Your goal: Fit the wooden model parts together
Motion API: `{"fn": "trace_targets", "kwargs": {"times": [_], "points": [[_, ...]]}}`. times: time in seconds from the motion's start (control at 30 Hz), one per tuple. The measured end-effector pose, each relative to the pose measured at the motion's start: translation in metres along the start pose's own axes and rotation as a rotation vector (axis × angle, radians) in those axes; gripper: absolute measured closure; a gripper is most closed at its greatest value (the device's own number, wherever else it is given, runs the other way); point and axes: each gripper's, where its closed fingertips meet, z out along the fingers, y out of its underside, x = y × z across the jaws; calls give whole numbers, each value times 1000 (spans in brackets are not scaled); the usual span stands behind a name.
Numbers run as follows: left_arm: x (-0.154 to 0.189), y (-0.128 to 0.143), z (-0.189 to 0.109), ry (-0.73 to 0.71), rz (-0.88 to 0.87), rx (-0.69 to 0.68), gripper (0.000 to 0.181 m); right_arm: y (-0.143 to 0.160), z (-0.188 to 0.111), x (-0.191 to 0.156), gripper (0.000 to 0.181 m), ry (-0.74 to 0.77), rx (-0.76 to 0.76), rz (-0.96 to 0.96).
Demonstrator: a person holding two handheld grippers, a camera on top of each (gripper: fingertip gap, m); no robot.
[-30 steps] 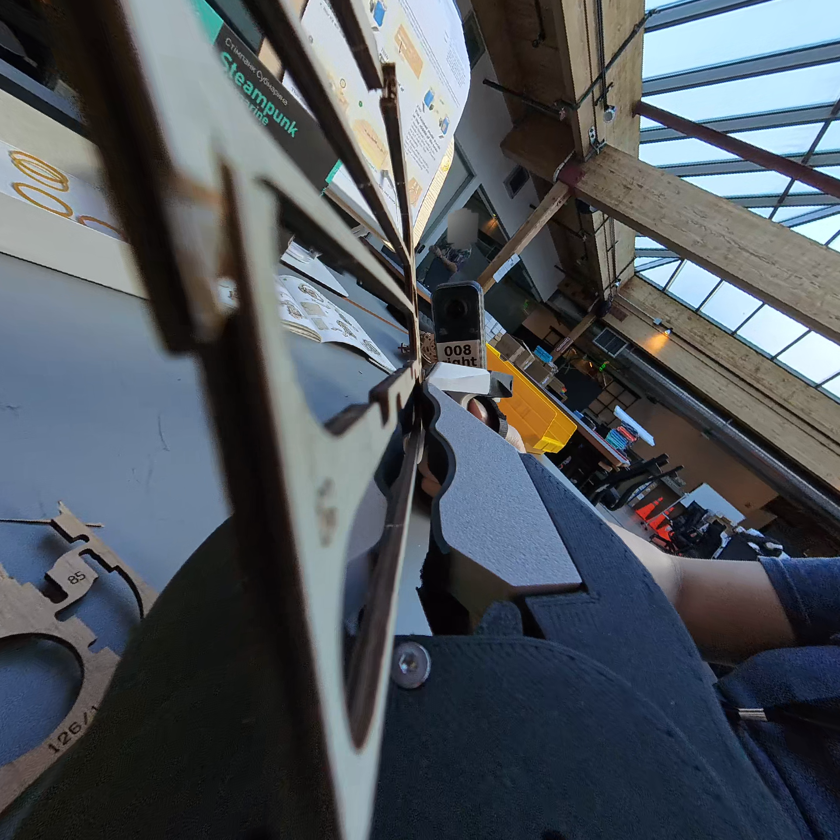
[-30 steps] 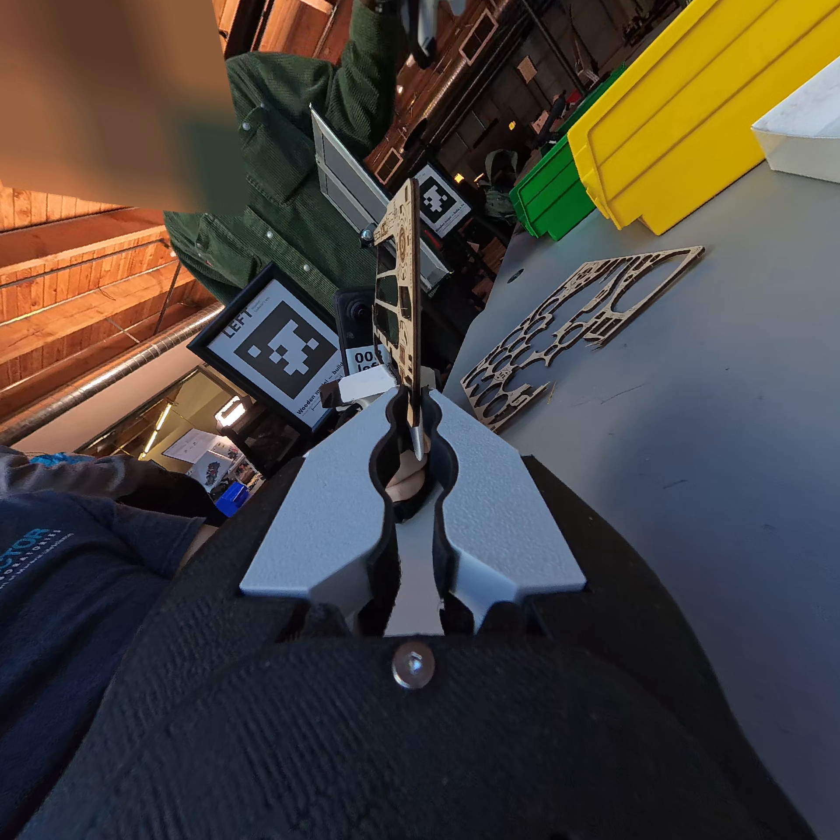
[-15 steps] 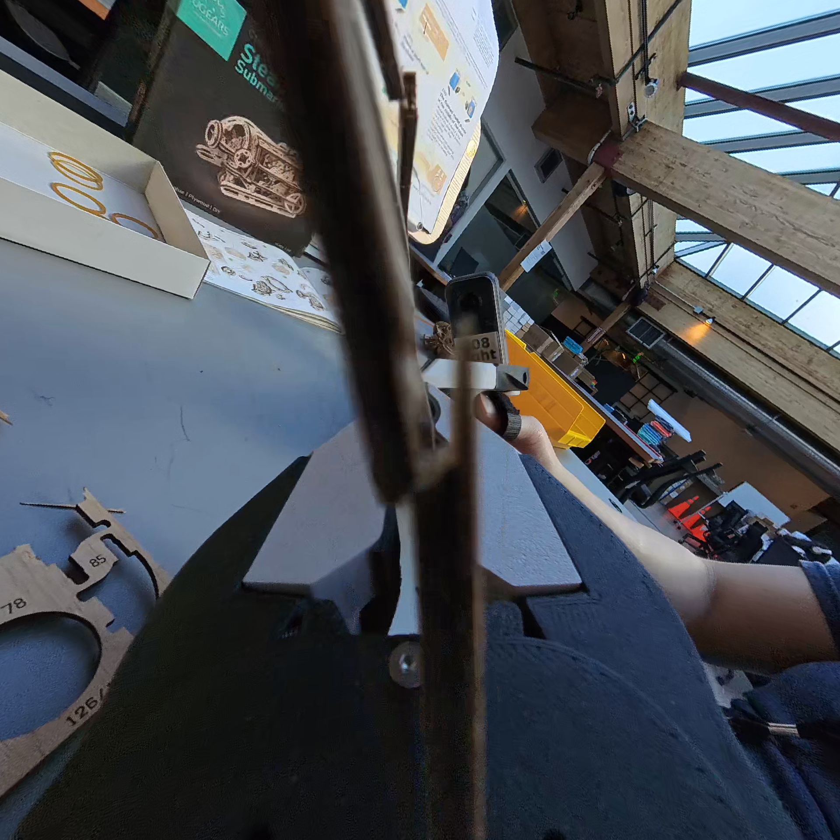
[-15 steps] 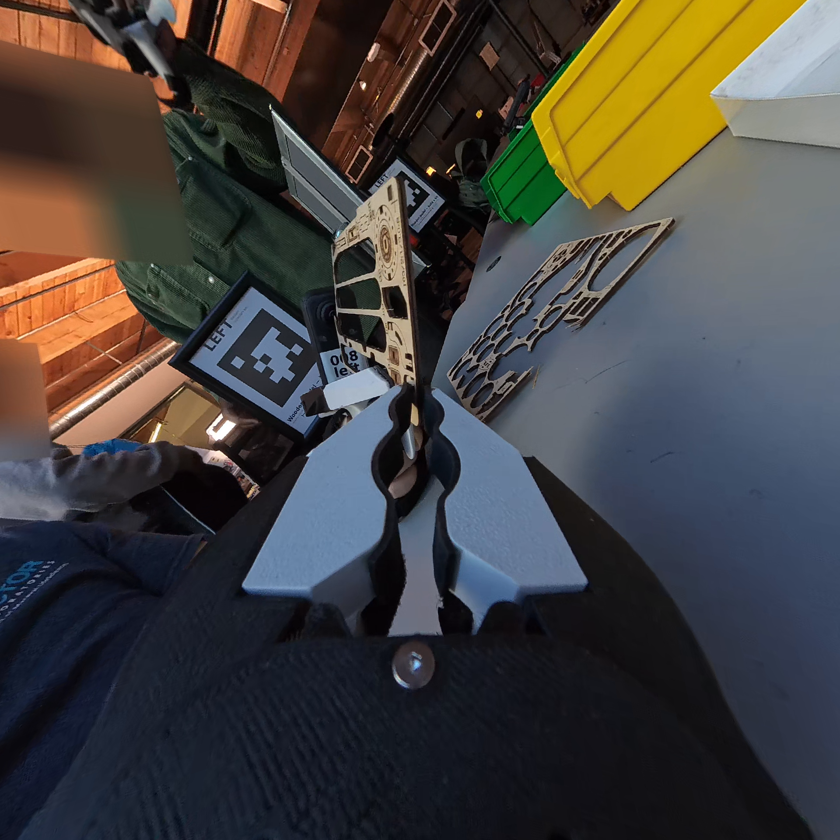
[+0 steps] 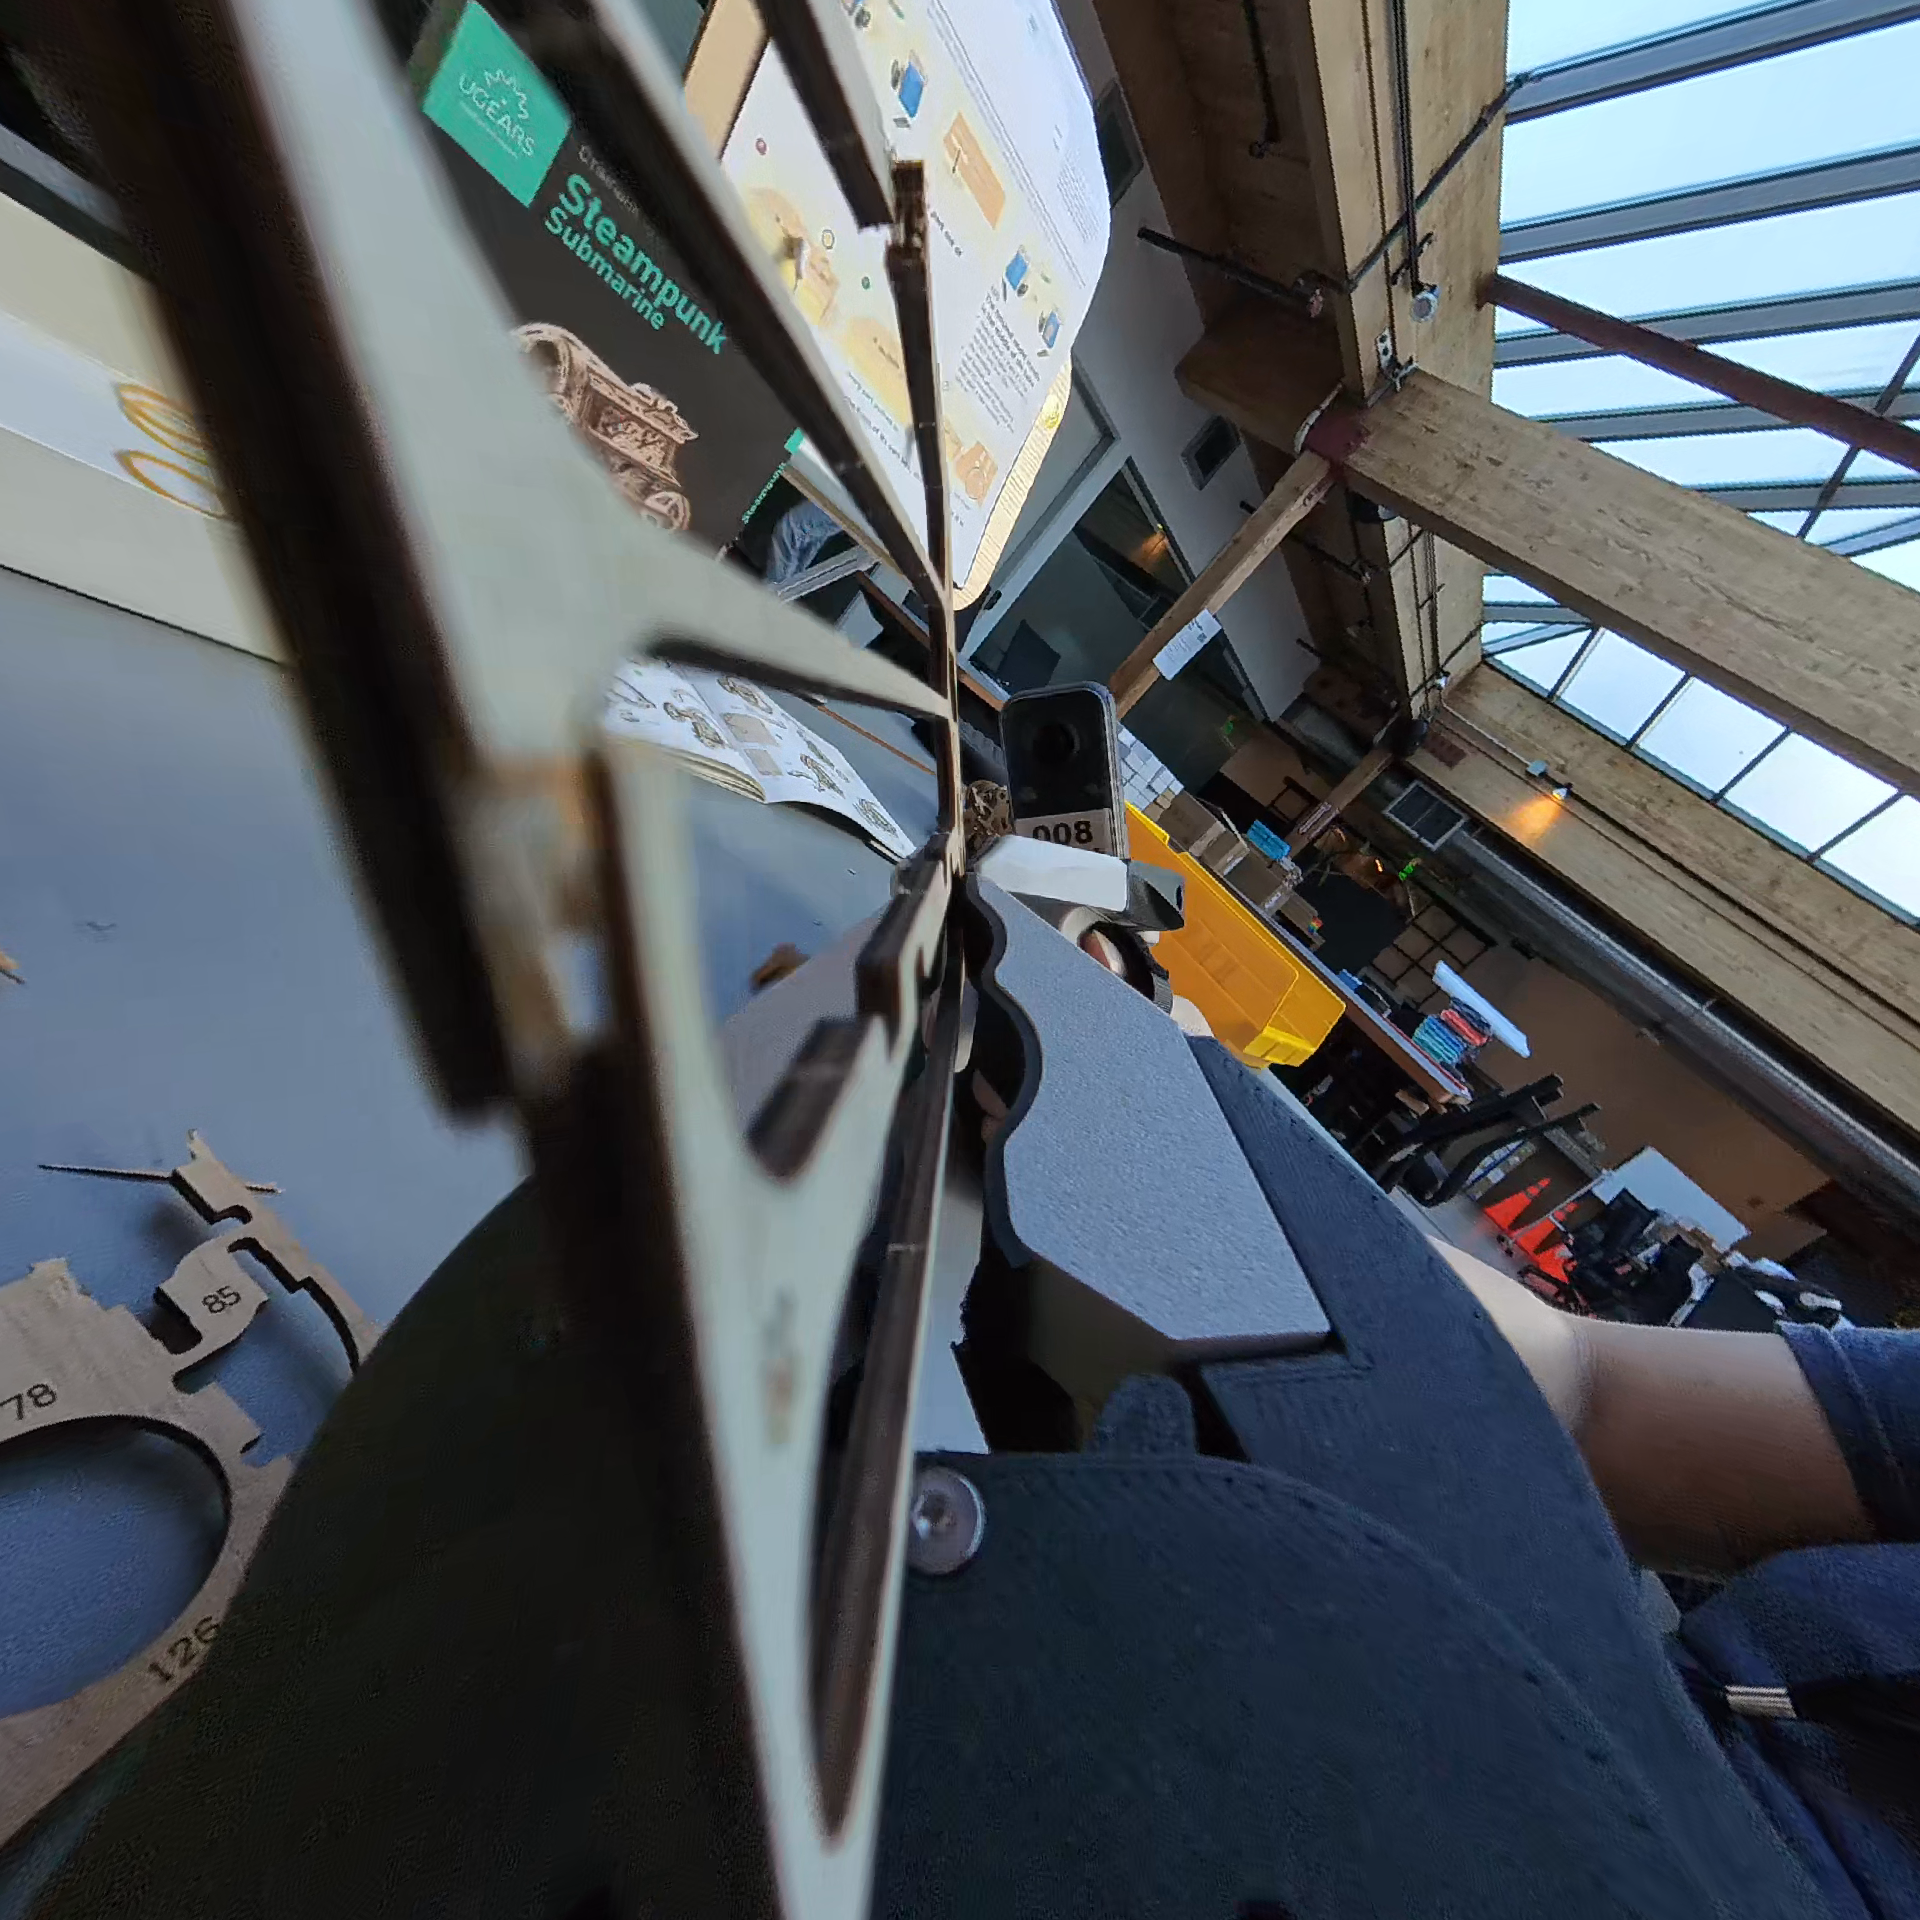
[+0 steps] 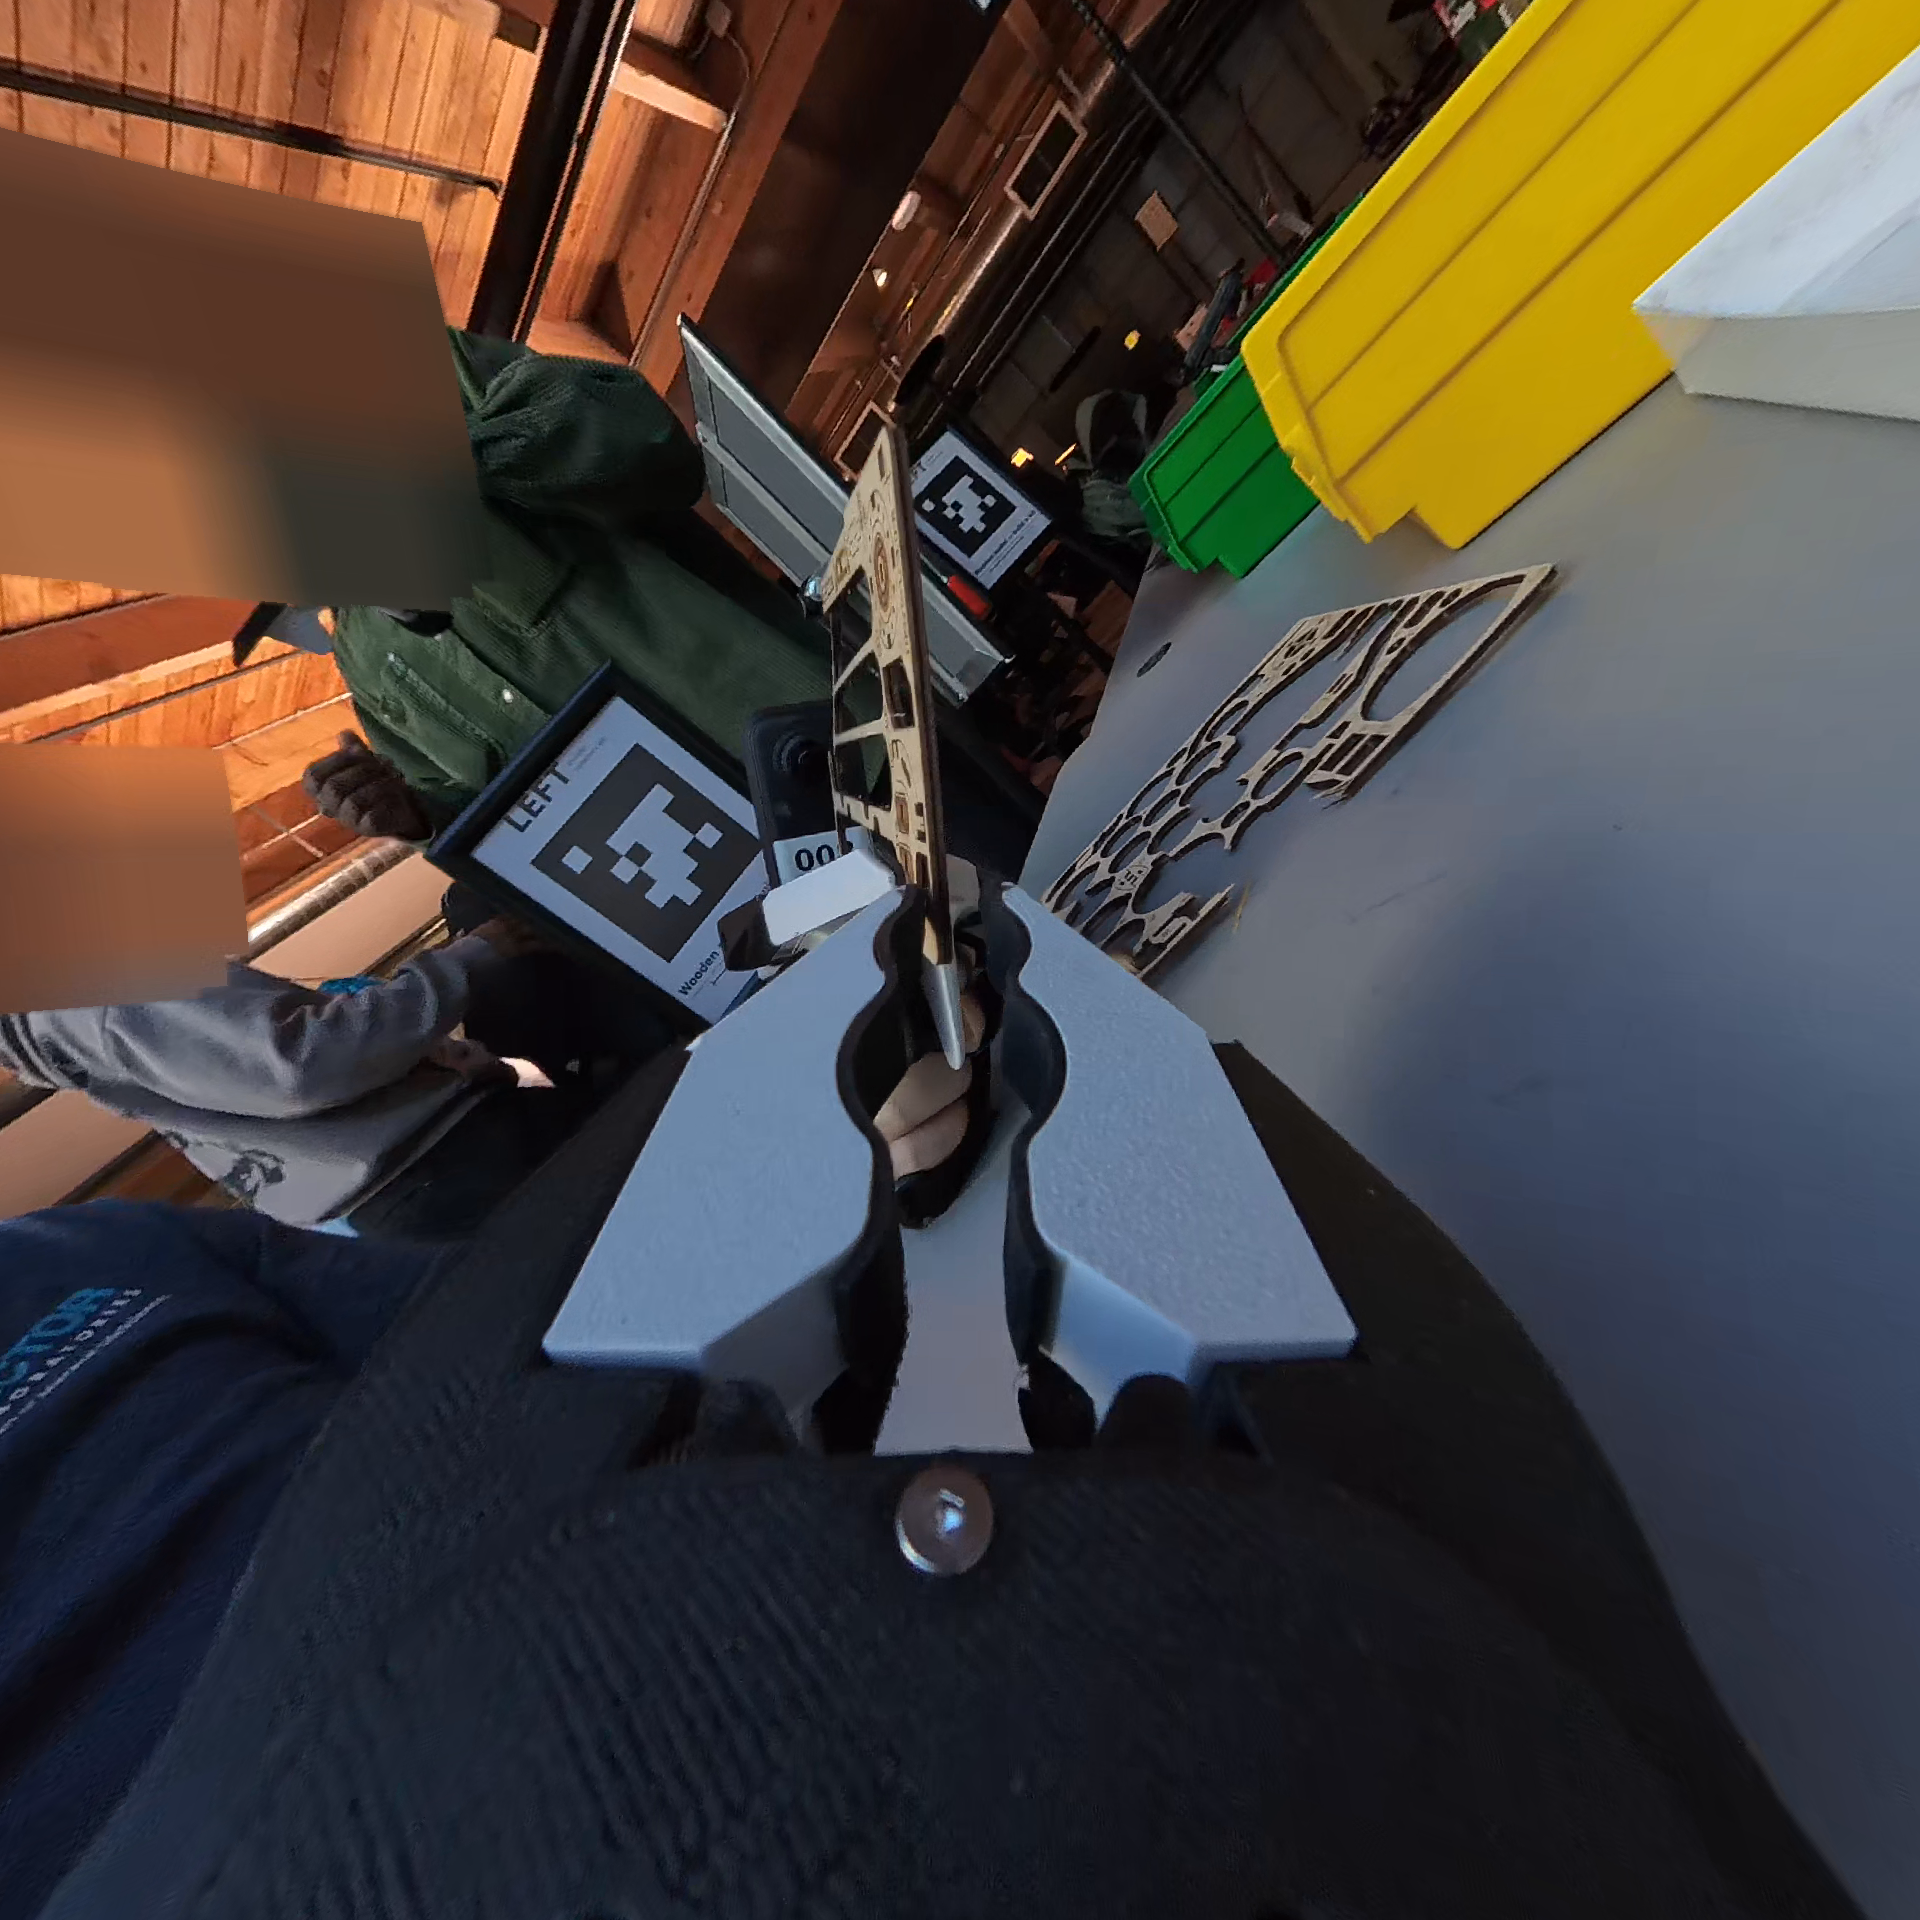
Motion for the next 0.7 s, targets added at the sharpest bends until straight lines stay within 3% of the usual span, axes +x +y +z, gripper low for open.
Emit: {"fn": "trace_targets", "kwargs": {"times": [0.13,0.37,0.57,0.7], "points": [[3,1,0,32,-12,-5,181,6,4,-2,165,-2,-40,-29],[2,-15,-10,28,-8,118,181,-20,-14,13,165,89,103,-46],[3,-18,-13,53,-22,136,181,-4,-25,43,170,371,-116,-222],[4,-13,-10,58,-22,100,181,-15,-20,30,166,351,-46,-346]]}}
